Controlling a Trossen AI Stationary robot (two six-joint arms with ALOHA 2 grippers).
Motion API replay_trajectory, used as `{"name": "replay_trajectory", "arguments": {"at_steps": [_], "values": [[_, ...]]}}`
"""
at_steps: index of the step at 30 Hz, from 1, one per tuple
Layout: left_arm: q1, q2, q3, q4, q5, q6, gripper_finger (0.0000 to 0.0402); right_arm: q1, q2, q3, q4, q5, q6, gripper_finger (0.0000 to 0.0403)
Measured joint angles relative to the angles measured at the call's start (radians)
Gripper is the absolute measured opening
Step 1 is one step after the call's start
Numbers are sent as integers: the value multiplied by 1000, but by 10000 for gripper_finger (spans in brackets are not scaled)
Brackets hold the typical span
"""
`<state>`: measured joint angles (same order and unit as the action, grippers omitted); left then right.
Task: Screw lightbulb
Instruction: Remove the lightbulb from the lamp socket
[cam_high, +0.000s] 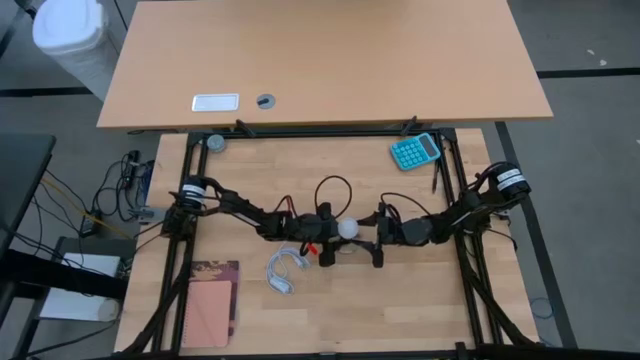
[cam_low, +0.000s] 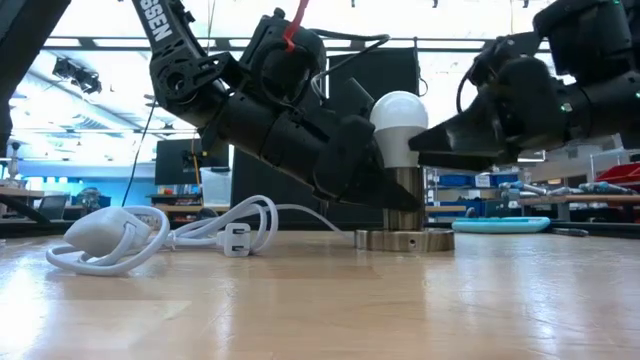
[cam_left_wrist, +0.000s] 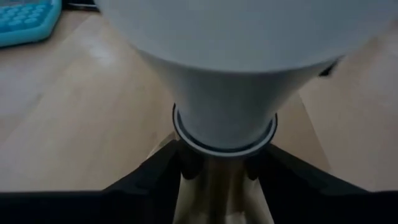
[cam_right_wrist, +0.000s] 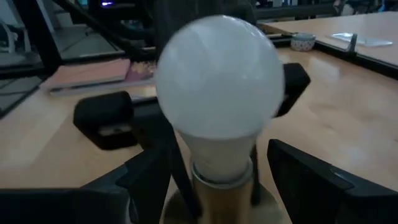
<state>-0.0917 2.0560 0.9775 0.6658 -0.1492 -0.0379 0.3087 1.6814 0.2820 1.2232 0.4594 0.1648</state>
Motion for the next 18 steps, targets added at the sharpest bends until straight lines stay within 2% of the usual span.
{"name": "replay_trajectory", "arguments": {"at_steps": [3,8,18], "values": [[0,0,0,2,-16,7,188,16,1,48,-83,38,16,265],[0,0,0,-2,-23,4,187,39,1,123,-170,170,16,265],[0,0,0,-6,-26,-8,188,43,2,161,-253,209,89,232]]}}
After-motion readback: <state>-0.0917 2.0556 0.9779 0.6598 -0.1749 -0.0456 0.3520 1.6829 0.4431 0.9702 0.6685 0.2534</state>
